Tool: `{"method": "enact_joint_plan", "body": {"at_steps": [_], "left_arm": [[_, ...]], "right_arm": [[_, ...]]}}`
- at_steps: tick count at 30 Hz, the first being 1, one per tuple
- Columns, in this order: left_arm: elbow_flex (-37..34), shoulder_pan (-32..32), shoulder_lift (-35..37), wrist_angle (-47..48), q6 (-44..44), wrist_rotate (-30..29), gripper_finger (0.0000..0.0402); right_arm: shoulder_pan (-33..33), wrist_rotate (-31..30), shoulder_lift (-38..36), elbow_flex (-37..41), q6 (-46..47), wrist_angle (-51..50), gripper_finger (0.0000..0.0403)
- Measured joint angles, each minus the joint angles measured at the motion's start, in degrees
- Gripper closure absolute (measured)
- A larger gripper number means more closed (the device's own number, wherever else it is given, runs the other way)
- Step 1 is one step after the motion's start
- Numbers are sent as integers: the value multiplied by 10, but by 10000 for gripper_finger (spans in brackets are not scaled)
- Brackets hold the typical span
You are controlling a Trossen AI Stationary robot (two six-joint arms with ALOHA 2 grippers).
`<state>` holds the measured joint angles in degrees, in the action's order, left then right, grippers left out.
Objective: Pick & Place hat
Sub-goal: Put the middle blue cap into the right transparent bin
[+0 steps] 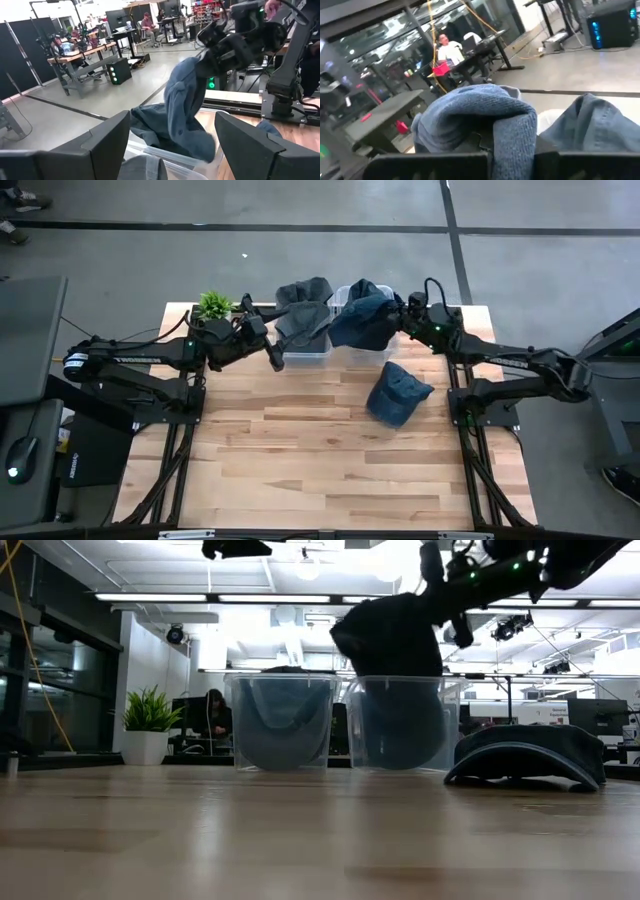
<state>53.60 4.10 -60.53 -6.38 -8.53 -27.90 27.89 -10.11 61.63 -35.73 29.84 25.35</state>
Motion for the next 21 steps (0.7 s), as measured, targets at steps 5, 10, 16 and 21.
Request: {"method": "enact_joint_plan", "body": {"at_steps": [5, 10, 16, 21], "left_arm": [[0, 0, 6, 7, 3, 0, 113], [0, 0, 8, 6, 11, 15, 113], [0, 0, 8, 3, 15, 19, 113], [0, 0, 8, -3, 15, 19, 113]], "right_arm": [[17, -31, 29, 0, 18, 4, 401], [50, -19, 47, 0, 45, 7, 401], [92, -4, 65, 0, 62, -15, 401], [113, 2, 83, 0, 62, -55, 401]]}}
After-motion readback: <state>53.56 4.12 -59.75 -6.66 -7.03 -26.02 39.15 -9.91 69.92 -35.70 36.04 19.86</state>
